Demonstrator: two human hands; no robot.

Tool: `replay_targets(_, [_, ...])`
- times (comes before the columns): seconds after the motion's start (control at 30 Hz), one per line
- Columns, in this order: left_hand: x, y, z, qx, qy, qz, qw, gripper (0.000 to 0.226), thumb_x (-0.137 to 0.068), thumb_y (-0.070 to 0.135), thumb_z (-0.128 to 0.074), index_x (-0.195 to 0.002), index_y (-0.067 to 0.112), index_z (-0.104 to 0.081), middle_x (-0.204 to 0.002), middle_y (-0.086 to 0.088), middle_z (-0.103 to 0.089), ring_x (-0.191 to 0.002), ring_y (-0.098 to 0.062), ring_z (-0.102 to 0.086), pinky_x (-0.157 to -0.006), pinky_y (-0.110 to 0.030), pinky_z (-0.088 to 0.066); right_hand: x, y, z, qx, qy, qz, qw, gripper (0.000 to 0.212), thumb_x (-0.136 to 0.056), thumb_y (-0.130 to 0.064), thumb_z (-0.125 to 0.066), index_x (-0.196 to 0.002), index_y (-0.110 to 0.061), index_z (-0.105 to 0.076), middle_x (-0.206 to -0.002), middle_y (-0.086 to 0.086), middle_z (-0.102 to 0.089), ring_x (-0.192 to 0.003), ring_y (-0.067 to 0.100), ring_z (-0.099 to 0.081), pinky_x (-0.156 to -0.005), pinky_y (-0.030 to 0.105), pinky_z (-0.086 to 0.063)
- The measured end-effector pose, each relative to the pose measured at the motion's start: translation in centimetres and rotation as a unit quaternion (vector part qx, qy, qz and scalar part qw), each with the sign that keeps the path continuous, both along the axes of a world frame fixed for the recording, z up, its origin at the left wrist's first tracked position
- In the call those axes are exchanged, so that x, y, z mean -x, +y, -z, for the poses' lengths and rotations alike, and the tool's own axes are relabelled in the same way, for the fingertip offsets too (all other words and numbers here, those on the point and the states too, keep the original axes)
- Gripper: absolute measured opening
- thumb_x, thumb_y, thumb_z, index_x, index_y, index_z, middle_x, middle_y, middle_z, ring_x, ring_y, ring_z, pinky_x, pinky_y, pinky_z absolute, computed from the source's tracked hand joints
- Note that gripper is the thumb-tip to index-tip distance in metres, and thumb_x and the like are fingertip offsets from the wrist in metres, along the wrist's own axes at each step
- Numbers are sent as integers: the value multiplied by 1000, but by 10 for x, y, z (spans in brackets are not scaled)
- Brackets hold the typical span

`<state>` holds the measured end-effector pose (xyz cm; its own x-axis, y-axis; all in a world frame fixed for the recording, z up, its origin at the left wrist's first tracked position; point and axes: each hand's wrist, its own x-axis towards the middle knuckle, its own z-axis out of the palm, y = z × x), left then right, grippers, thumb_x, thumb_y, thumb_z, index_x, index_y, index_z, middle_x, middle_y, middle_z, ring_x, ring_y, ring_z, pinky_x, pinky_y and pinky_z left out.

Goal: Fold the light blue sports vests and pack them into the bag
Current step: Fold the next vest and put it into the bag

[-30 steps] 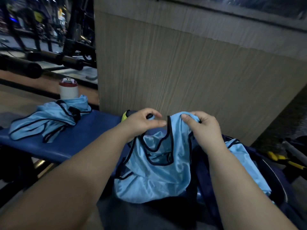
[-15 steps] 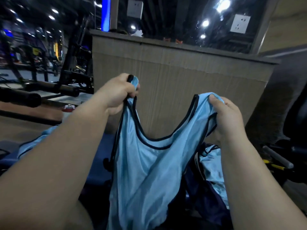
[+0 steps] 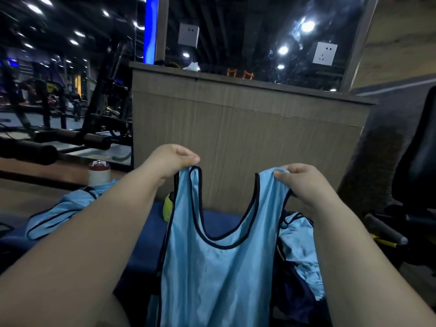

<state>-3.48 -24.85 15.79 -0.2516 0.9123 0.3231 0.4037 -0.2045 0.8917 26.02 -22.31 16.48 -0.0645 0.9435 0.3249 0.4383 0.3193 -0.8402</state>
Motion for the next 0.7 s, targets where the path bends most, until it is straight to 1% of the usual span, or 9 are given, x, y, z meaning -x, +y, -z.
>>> replay_targets(0.07, [3, 3, 5, 26, 43, -20, 999, 13, -82, 30, -76, -91, 20, -73, -95, 6, -69, -93, -7, -59, -90, -26, -40, -5, 6, 1, 15, -38, 3, 999, 10, -91, -18, -66, -85, -18, -74, -92, 10, -74, -83, 25, -68, -85, 42, -55])
replay_targets(0.13, [3, 6, 7, 40, 71, -33, 996, 15, -84, 34, -74, -93, 22, -73, -100, 5, -68, -98, -11, -58, -87, -27, -40, -8, 12, 3, 28, -70, -1, 997, 17, -92, -12, -59, -84, -18, -73, -90, 10, -74, -81, 26, -68, -83, 42, -56])
replay_targets(0.2, [3, 10, 6, 41, 100, -38, 993, 17, -86, 35, -72, -97, 21, -73, -101, 4, -69, -100, -12, -59, -83, -26, -40, -10, 16, 5, 52, -87, -3, 995, 24, -90, -7, -50, -84, -17, -71, -86, 11, -73, -74, 25, -65, -73, 39, -54])
replay_targets(0.27, [1, 13, 5, 45, 140, -37, 988, 15, -89, 34, -69, -98, 23, -73, -102, 6, -69, -99, -11, -60, -80, -24, -41, -10, 20, 9, 71, -77, -2, 995, 29, -85, -9, -39, -81, -17, -67, -78, 14, -65, -68, 25, -55, -63, 39, -45])
replay_targets(0.33, [-4, 15, 2, 53, 198, -31, 978, 11, -93, 34, -62, -95, 27, -71, -101, 9, -69, -94, -9, -60, -70, -22, -41, -8, 23, 11, 54, -74, 9, 996, 25, -83, -14, -34, -74, -14, -58, -72, 11, -51, -66, 23, -44, -62, 38, -35])
replay_targets(0.43, [-12, 19, -2, 59, 272, -16, 960, 16, -99, 33, -51, -90, 28, -64, -94, 6, -67, -74, -9, -57, -58, -22, -38, -6, 22, 11, 9, -70, 3, 997, 14, -86, -19, -45, -73, -13, -47, -68, 3, -40, -62, 18, -36, -59, 32, -30])
replay_targets(0.5, [-16, 20, -4, 90, 296, 15, 951, 18, -101, 30, -45, -95, 25, -60, -90, 6, -62, -70, -6, -51, -57, -22, -36, -7, 23, 12, -10, -72, -19, 997, 14, -83, -17, -62, -73, -10, -55, -65, 2, -49, -59, 17, -46, -57, 29, -36])
replay_targets(0.63, [-11, 13, -7, 147, 192, 107, 964, 21, -94, 16, -45, -104, 17, -63, -103, -5, -61, -88, -18, -55, -75, -30, -44, -13, 24, 13, -2, -62, -66, 996, 22, -70, -17, -86, -72, -11, -66, -67, 1, -66, -63, 16, -64, -61, 32, -51])
replay_targets(0.7, [-5, 10, -8, 177, 202, 117, 956, 31, -84, 7, -44, -108, 17, -62, -106, -6, -60, -94, -22, -56, -81, -34, -47, -19, 23, 14, 9, -48, -85, 995, 26, -66, -20, -90, -74, -9, -67, -69, 1, -69, -64, 16, -67, -62, 32, -54])
